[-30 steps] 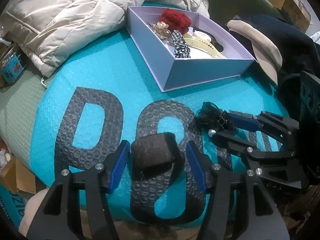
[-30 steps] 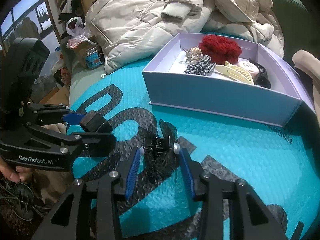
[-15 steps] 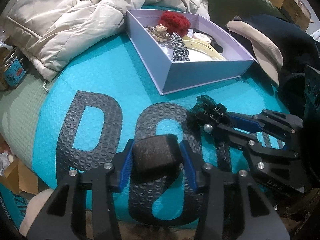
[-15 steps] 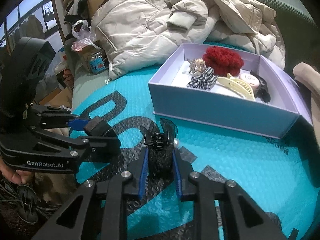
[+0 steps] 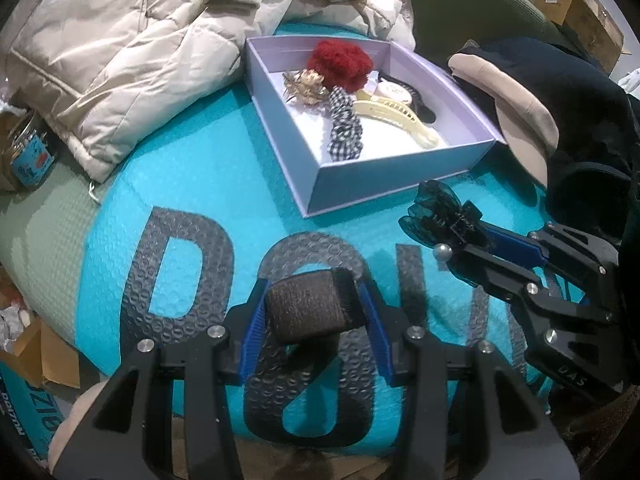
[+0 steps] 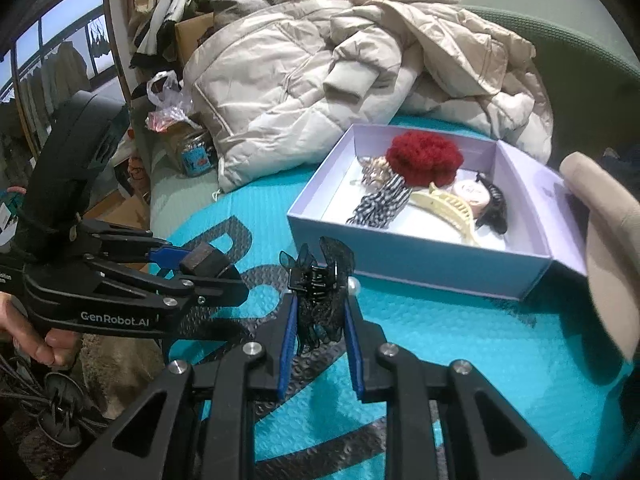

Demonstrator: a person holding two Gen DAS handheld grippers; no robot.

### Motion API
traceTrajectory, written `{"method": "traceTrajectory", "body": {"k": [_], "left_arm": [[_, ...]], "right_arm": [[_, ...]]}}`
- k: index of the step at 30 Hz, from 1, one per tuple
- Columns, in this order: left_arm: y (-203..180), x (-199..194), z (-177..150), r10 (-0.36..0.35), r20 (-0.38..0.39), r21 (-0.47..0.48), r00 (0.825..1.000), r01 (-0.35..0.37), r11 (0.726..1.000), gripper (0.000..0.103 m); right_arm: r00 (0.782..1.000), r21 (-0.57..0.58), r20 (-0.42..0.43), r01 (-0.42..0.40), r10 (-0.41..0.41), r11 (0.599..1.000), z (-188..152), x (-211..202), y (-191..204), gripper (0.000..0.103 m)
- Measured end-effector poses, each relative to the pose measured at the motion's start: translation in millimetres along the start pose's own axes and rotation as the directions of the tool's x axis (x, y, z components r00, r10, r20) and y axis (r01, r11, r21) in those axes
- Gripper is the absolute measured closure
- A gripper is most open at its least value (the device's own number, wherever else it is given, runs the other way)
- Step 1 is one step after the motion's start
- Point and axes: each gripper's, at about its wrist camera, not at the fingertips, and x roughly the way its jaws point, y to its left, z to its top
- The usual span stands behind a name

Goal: Organize objects
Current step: 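Lift and carry the hair tie band and claw clip with both tools into the box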

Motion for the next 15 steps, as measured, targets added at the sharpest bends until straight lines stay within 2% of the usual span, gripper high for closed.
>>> {"method": "traceTrajectory", "body": {"k": [15], "left_arm": [[-33.4, -17.5, 54.0, 0.002, 0.07, 0.055, 0.998, -0.006, 0.998, 0.059]], "right_arm": [[0.998, -0.015, 0.034, 0.051, -0.051, 0.999, 32.7, -17.5, -25.4, 0.081]]}}
